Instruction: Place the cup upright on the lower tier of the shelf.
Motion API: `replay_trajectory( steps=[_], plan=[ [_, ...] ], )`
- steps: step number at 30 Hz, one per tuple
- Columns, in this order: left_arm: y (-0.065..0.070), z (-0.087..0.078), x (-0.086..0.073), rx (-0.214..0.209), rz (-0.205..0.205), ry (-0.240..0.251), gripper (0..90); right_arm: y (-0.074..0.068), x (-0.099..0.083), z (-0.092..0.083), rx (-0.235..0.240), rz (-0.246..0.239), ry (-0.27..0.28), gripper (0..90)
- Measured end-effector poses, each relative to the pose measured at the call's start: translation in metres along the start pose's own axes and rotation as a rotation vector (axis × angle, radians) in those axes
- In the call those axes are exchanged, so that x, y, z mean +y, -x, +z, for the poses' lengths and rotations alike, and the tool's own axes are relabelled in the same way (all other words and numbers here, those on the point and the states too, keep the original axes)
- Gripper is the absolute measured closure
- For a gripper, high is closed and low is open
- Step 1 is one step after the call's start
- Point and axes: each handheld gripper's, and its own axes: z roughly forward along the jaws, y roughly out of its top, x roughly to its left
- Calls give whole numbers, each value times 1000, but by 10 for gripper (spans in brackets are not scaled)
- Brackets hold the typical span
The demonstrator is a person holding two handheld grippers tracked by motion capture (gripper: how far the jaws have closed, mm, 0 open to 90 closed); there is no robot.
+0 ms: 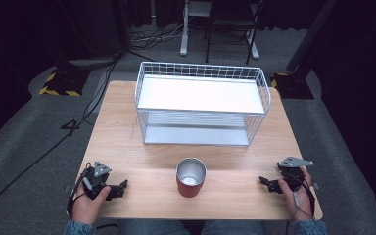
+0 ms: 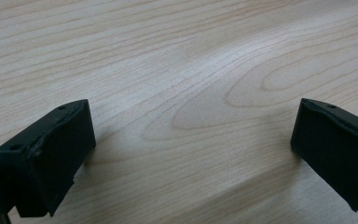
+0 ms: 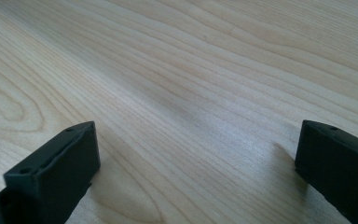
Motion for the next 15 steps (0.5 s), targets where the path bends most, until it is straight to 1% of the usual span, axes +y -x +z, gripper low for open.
replay_trajectory(
  steps=[2,5,15],
  plan=[
    [0,0,0,-4,3,-1,1,0,0,0,1,-2,0,0],
    [2,0,0,2,-6,0,0,0,0,0,2,-2,0,0],
    [4,0,0,-8,4,2,4,0,0,0,1,-1,0,0]
  ],
)
